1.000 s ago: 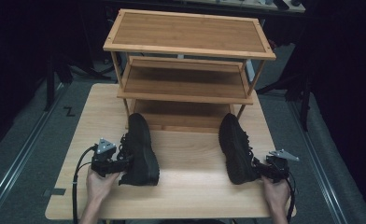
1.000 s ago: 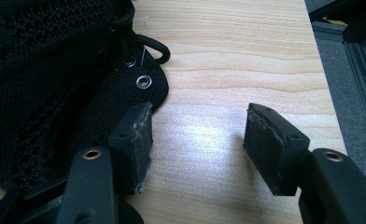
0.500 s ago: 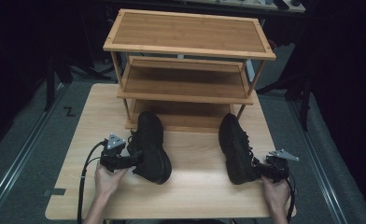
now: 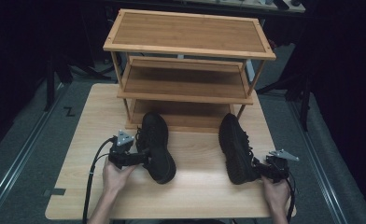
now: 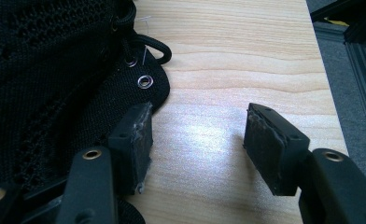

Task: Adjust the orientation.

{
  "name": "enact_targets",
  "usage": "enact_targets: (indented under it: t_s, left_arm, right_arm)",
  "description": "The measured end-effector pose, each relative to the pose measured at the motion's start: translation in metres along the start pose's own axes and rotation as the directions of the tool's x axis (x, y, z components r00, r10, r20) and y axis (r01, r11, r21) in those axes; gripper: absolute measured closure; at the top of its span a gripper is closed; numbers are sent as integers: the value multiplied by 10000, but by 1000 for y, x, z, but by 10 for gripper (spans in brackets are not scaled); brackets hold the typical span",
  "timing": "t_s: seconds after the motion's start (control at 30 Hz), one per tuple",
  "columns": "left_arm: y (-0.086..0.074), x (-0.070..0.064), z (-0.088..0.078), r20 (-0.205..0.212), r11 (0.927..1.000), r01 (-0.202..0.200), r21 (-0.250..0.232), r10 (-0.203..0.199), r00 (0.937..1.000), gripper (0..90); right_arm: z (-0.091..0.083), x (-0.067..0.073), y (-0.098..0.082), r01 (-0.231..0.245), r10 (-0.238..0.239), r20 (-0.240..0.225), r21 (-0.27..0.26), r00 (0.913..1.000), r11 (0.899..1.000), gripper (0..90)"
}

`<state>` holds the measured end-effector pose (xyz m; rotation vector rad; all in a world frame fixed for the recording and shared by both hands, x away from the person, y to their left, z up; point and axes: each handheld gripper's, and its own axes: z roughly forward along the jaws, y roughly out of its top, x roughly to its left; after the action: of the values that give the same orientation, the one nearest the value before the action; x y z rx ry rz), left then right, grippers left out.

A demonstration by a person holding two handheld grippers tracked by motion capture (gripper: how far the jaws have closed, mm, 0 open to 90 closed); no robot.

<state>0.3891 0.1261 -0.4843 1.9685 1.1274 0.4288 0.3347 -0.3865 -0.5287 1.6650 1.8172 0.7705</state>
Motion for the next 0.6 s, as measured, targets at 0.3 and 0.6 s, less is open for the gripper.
enact_targets:
  t_s: [0.3, 0.6]
  left_arm:
    - [12, -15, 12, 49, 10000, -67, 21, 67, 10000, 275]
    - [21, -29, 22, -42, 9989, -224, 408, 225, 9997, 300]
  right_arm:
    - [0, 0, 0, 5, -5, -3, -1, 10000, 10000, 425]
    - [0, 0, 0, -7, 7, 5, 1, 10000, 10000, 424]
